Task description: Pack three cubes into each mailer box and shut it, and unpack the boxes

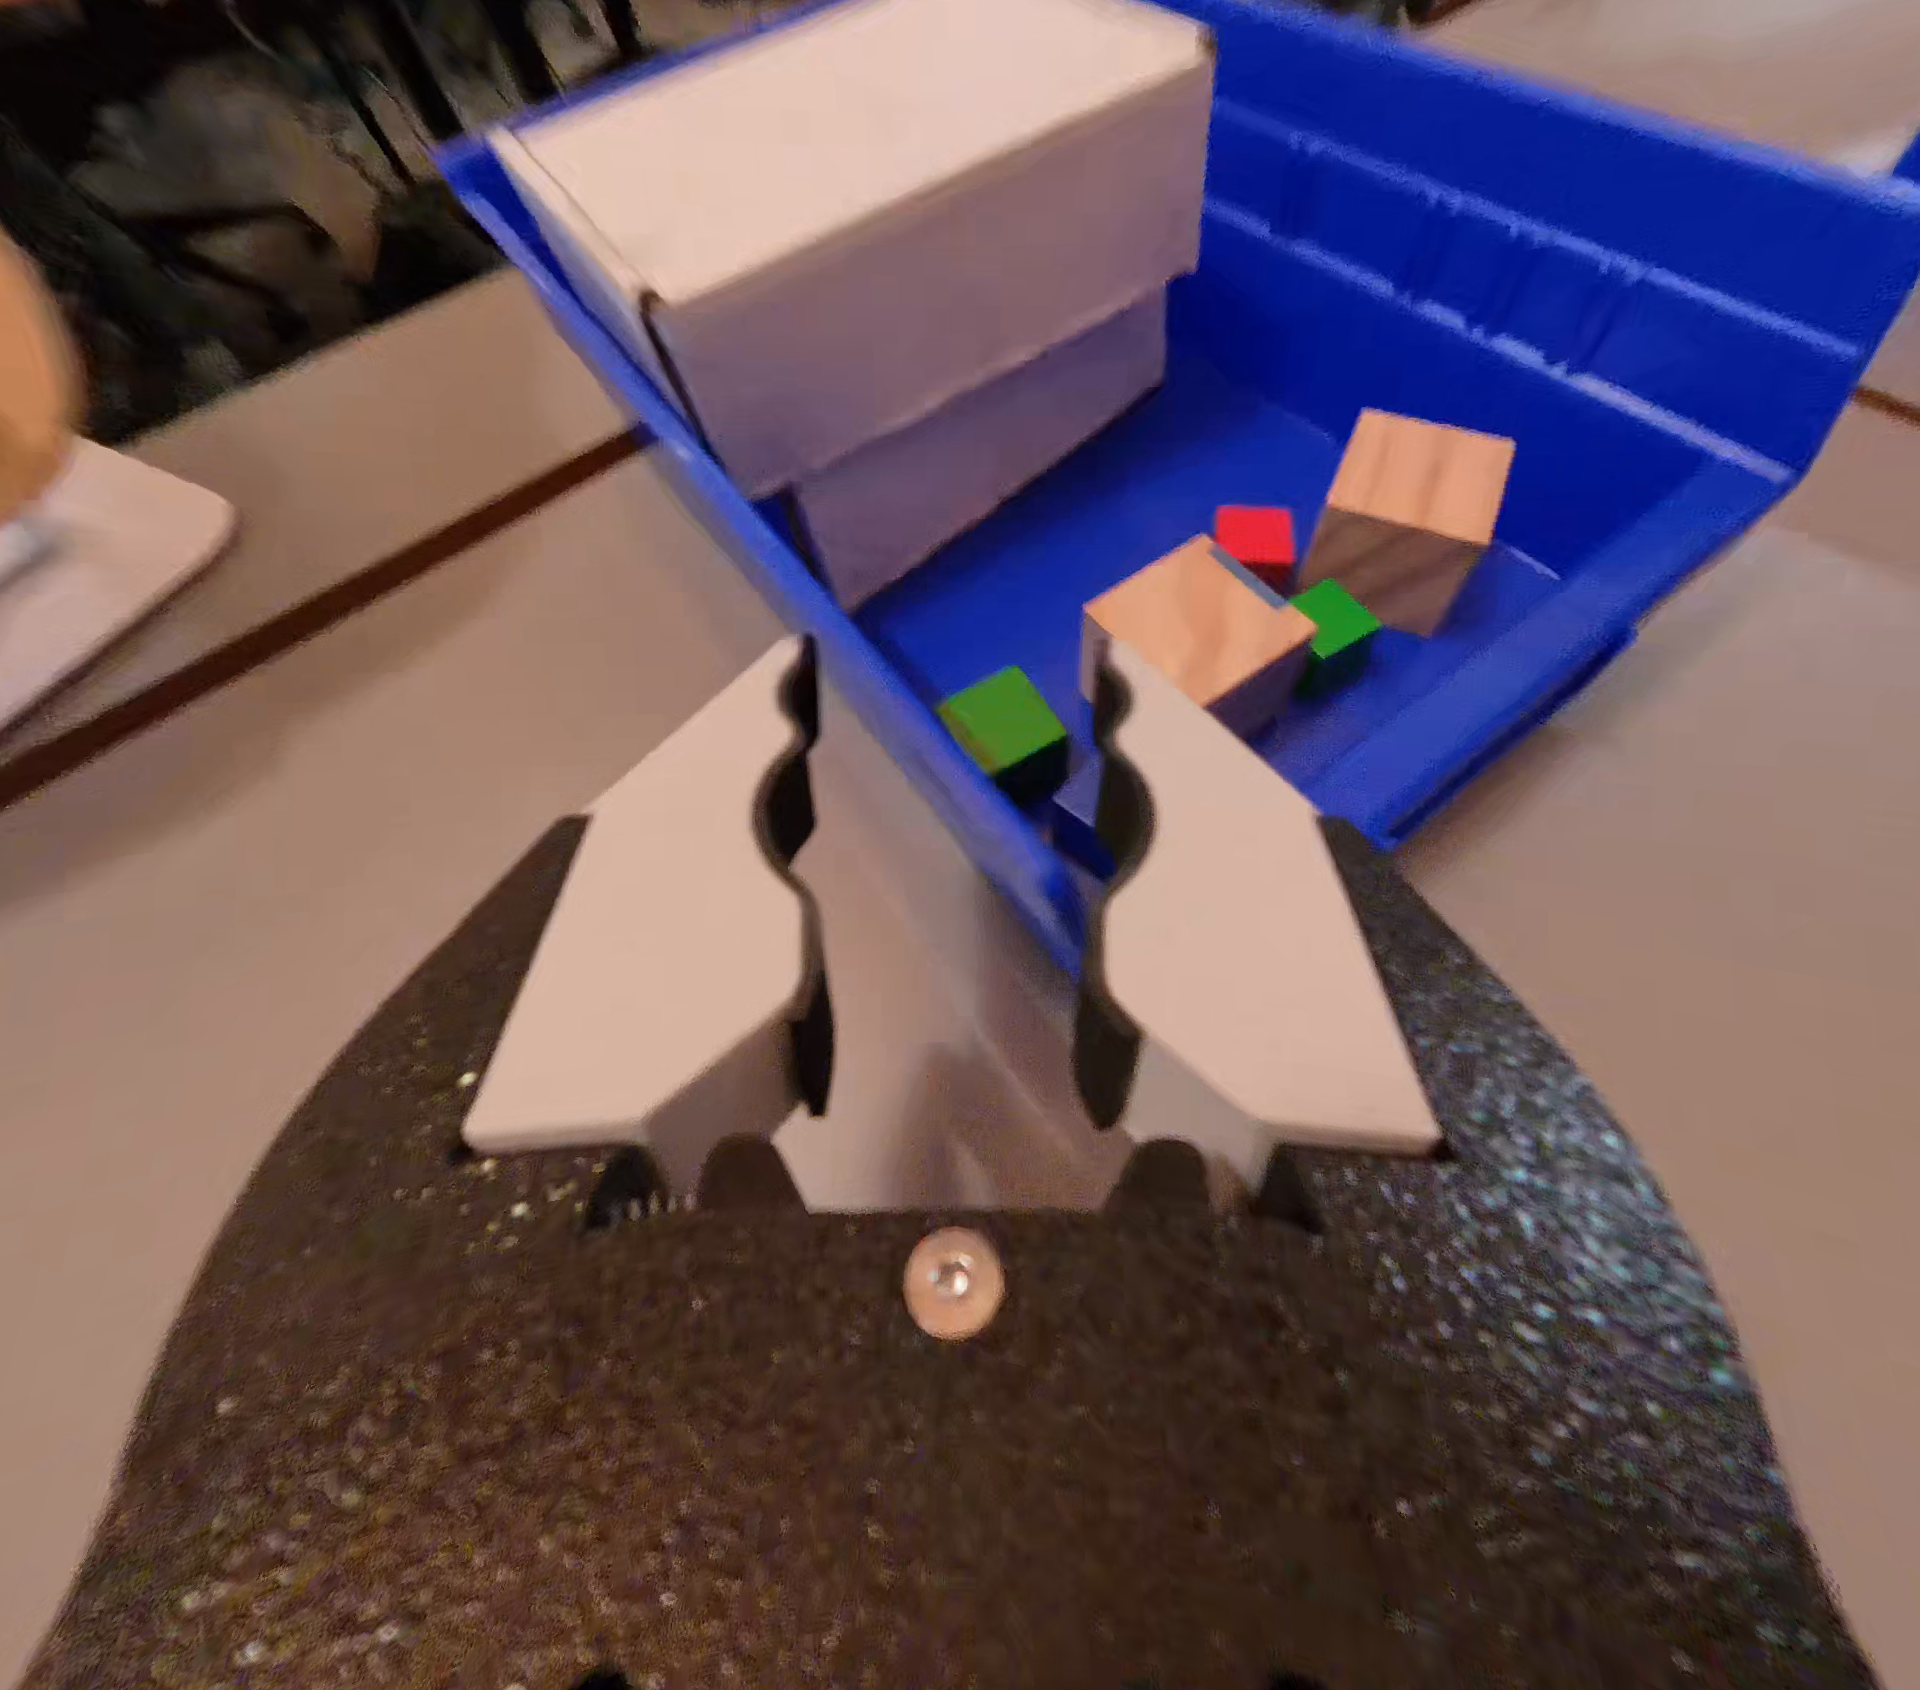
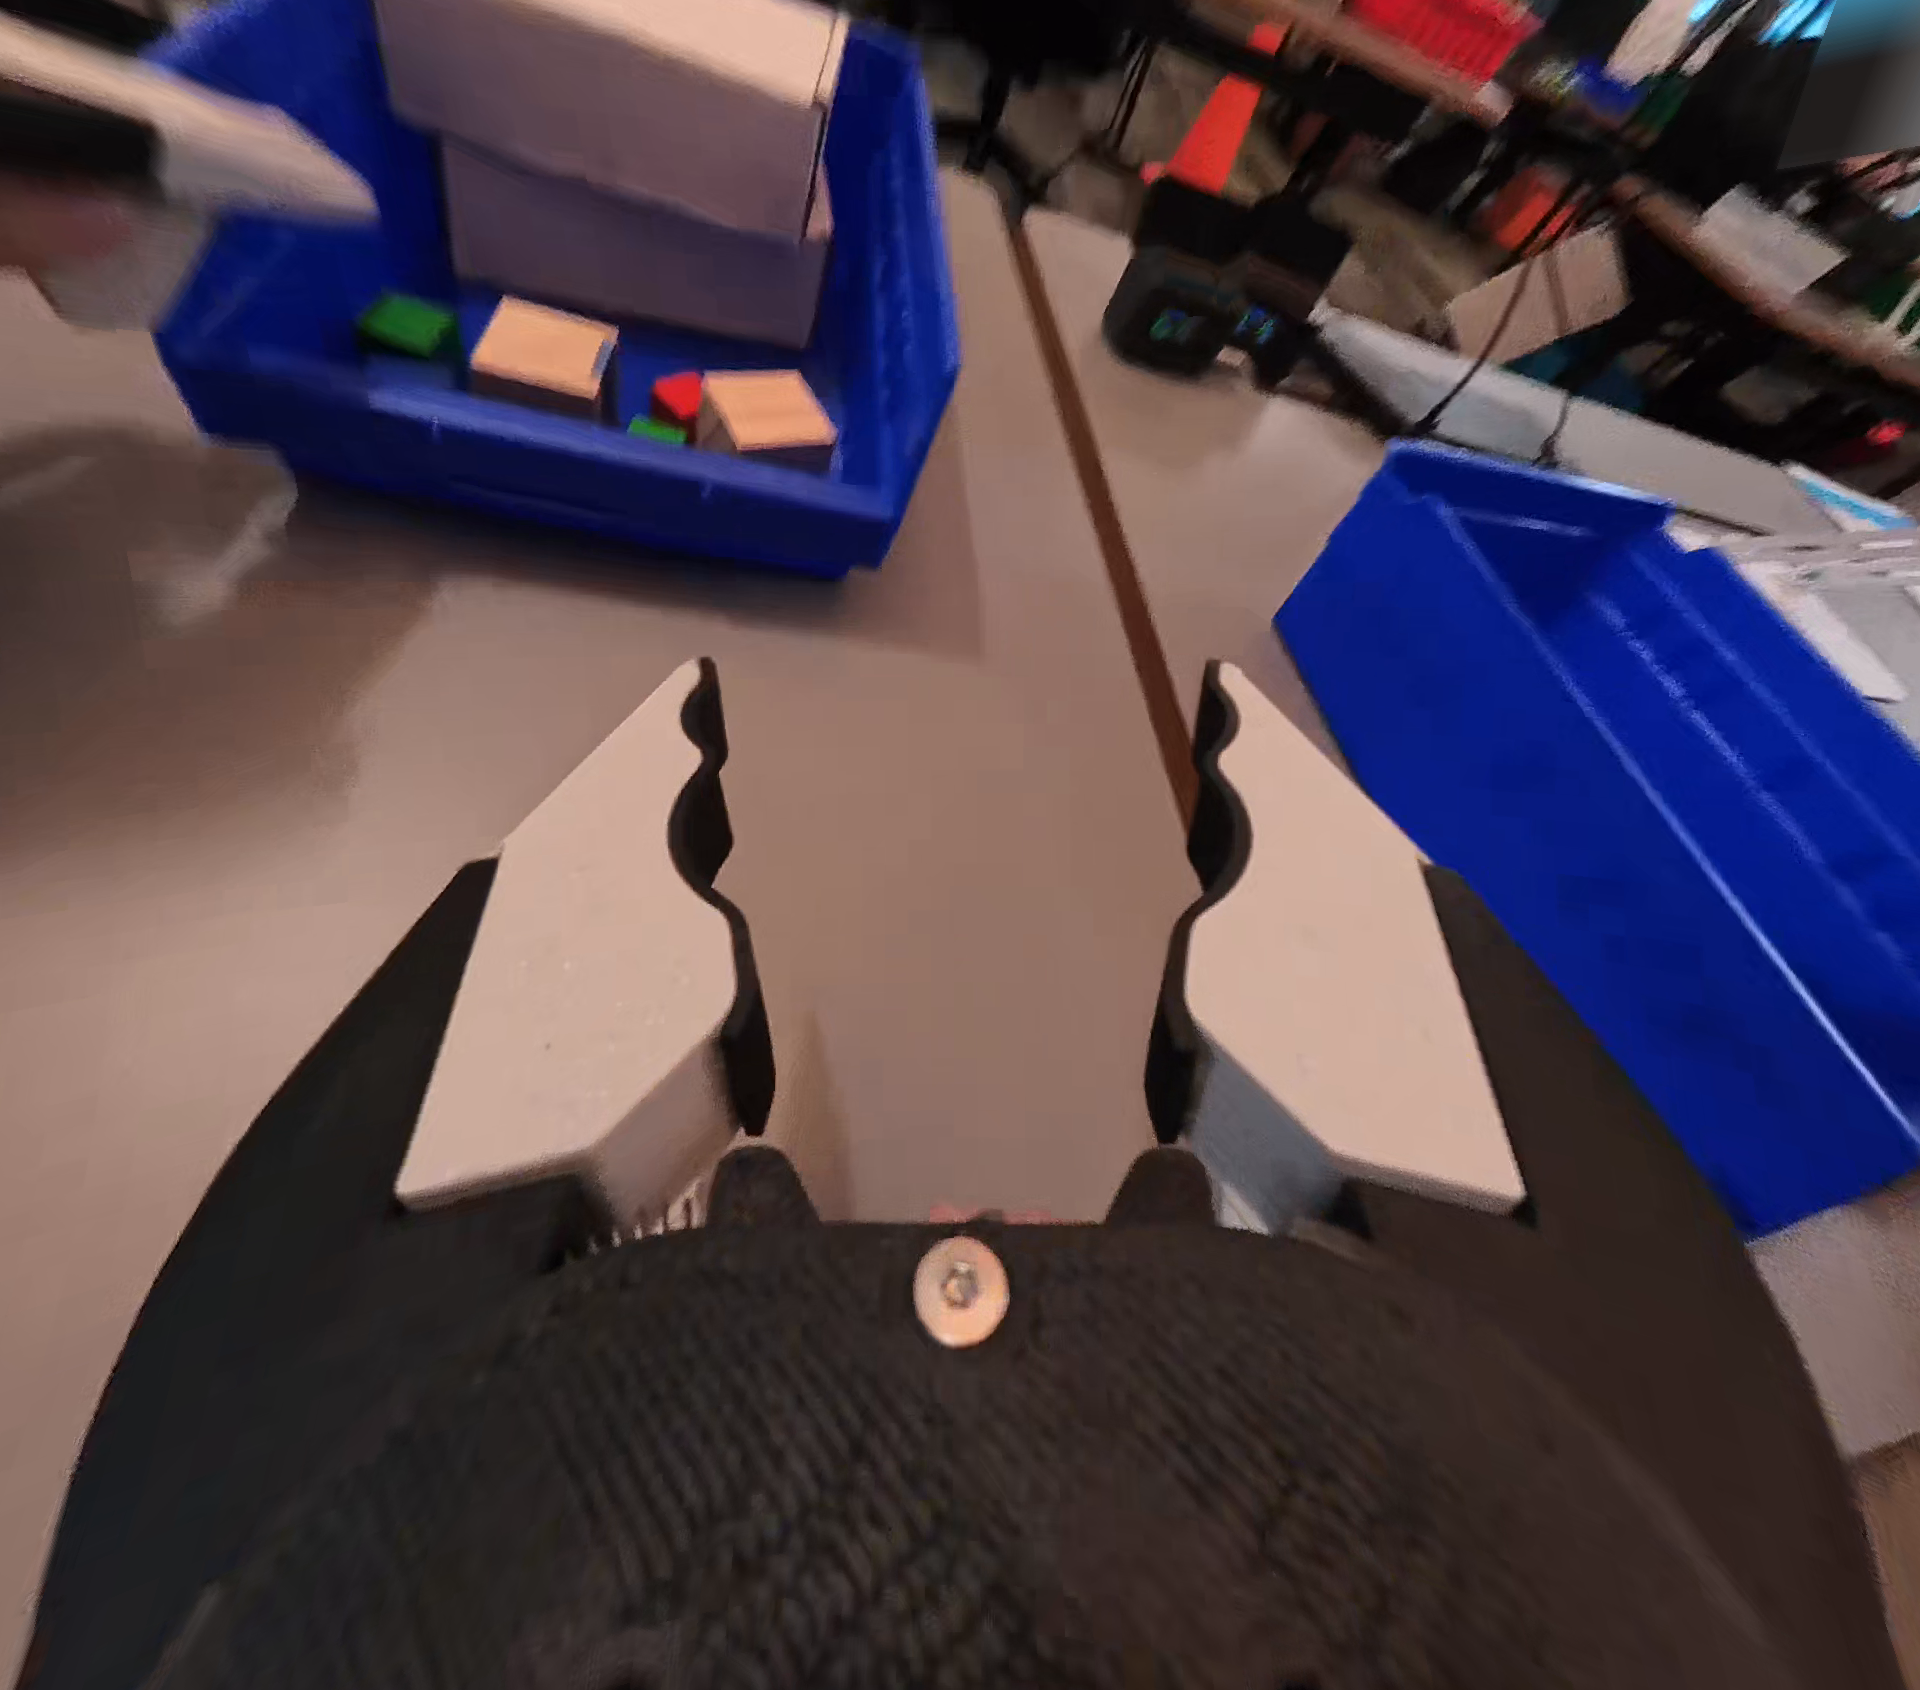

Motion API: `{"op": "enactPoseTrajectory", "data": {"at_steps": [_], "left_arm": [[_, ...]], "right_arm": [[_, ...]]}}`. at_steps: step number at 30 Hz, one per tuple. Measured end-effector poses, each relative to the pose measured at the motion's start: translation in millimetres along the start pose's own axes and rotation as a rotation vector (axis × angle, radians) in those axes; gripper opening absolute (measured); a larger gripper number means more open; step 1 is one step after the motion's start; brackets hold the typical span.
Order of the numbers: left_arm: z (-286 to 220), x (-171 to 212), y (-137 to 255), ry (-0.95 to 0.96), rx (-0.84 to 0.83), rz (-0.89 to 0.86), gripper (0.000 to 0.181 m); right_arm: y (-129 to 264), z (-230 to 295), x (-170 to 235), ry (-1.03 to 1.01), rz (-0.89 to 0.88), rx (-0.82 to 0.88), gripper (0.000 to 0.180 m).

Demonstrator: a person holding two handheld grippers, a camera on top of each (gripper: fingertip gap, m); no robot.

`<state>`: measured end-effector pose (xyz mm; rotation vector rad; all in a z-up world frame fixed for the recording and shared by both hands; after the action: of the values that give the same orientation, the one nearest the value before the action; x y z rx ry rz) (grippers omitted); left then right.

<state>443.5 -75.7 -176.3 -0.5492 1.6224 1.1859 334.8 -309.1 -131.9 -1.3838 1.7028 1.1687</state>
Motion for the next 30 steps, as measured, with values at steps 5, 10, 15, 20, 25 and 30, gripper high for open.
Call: {"op": "enactPoseTrajectory", "data": {"at_steps": [5, 10, 15, 20, 25, 30], "left_arm": [[21, 14, 17, 0.101, -0.095, 0.01, 0.012], [53, 46, 85, 0.063, -0.131, -0.015, 0.003], [73, 88, 176, 0.071, -0.147, -0.055, 0.003], [102, 132, 269, 0.136, -0.234, -0.077, 0.003], [122, 163, 343, 0.125, -0.319, -0.087, 0.008], [148, 131, 447, -0.012, -0.441, -0.292, 0.046]], "right_arm": [[7, 21, -15, -0.124, -0.055, -0.139, 0.087], [25, 51, -47, -0.145, -0.149, -0.232, 0.085], [45, 87, -68, -0.047, -0.208, -0.289, 0.086], [61, 141, -79, 0.042, -0.24, -0.383, 0.089], [81, 190, -89, 0.079, -0.269, -0.511, 0.091], [89, 207, -97, 0.007, -0.263, -0.579, 0.093]]}}
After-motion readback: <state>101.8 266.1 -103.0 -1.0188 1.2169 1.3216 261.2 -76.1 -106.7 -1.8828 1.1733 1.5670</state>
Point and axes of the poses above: each gripper's, where its closed fingertips meet, y back along the fingers, x out of its underside, z = x × y across the jaws, the point moved 1 cm from there along y, back along the fingers, and after that the axes turned 14 degrees about x, right-handed, at the moved point
